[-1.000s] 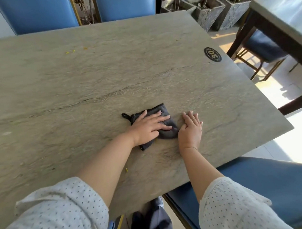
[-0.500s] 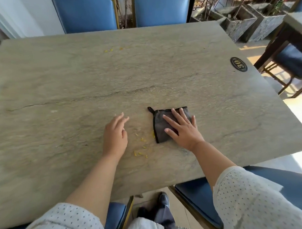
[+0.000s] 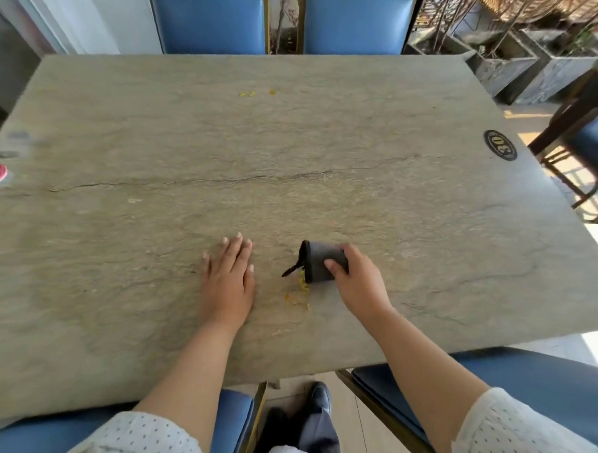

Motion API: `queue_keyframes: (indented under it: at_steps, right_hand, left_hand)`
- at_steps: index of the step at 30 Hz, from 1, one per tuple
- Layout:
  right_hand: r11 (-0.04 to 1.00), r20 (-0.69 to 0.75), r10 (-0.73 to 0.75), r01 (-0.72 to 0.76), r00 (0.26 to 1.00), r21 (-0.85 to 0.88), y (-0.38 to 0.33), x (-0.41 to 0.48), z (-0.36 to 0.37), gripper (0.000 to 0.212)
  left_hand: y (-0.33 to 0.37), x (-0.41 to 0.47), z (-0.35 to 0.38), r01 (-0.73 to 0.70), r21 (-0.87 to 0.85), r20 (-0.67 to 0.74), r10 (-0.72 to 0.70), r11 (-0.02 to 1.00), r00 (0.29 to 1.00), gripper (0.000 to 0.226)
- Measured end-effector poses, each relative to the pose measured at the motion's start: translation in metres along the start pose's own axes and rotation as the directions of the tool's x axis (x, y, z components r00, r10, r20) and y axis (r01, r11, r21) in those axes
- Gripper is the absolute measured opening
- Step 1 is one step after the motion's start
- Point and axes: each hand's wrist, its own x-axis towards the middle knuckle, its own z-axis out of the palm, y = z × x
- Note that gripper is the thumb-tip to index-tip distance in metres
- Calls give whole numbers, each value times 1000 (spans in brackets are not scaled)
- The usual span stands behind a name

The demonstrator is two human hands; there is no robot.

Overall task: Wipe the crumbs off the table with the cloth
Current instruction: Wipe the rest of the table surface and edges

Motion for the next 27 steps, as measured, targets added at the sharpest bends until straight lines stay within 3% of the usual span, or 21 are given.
queue_keyframes:
  at_steps: [3,5,9,12,18,22,24,26,27]
  right_hand:
    - [996,-182,75,-65,980,56,-4,32,-11,22]
    - [997,-226,75,-81,971,-18,2,55,-8,31]
    - [981,-32,-69,62,997,-184,4,72,26,49]
    - [931,127,-226,252,966,-265,-6,62,49,50]
    - [908,244,-375,408,894,-98,-8,0,63,45]
    - [959,278,-279,280,919,35,-13,-30,45,41]
    - [981,150,-192,185,970,60,-16,-18,33,39]
    - [990,52,-144,143,988,17,-18,2,31,41]
    - [989,73,-137,140,988,-42,-18,10,35,43]
  left_hand:
    - [0,1,0,-5,19,-3,5,1000,1000,49]
    - [1,1,-1,-8,33,0,8,999,1000,53]
    - [0,1,0,-20,42,2,20,999,1000,54]
    - [-1,2,0,-22,15,-13,22,1000,1000,51]
    - [-4,1,-3,-58,-82,-18,57,995,998,49]
    - [-7,-2,-13,-52,-230,-34,45,972,998,42]
    - [-11,-10,-19,-93,-145,-79,82,985,993,41]
    - [-18,-21,-25,-28,-60,-84,23,998,996,39]
    - [-22,-25,-27,31,-34,-75,-33,999,997,39]
